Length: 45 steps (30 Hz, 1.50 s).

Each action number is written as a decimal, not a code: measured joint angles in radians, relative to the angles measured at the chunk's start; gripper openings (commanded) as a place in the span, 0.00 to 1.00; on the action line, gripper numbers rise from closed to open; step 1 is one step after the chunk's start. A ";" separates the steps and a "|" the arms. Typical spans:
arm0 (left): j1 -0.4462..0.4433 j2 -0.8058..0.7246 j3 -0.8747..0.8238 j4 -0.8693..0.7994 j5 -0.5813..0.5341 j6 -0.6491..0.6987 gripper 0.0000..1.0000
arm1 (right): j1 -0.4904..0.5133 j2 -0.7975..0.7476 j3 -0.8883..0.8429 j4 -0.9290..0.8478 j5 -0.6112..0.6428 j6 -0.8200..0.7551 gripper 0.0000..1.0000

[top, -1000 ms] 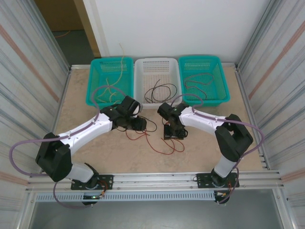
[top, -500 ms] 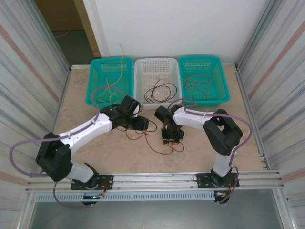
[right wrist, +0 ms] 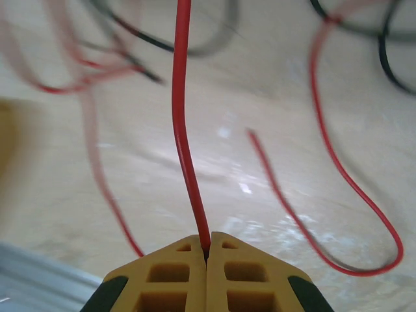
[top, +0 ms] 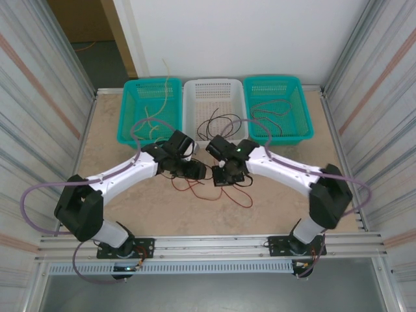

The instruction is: Untangle the cables

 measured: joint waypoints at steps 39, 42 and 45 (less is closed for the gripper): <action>-0.212 -0.090 0.142 -0.021 -0.354 0.063 0.62 | -0.688 -0.055 0.533 0.072 0.038 -0.091 0.00; -0.189 -0.138 0.139 -0.010 -0.351 0.072 0.61 | -0.750 0.047 0.563 0.072 0.002 -0.091 0.01; -0.129 -0.161 0.117 0.011 -0.305 0.066 0.60 | -0.795 0.148 0.594 0.059 -0.019 -0.092 0.01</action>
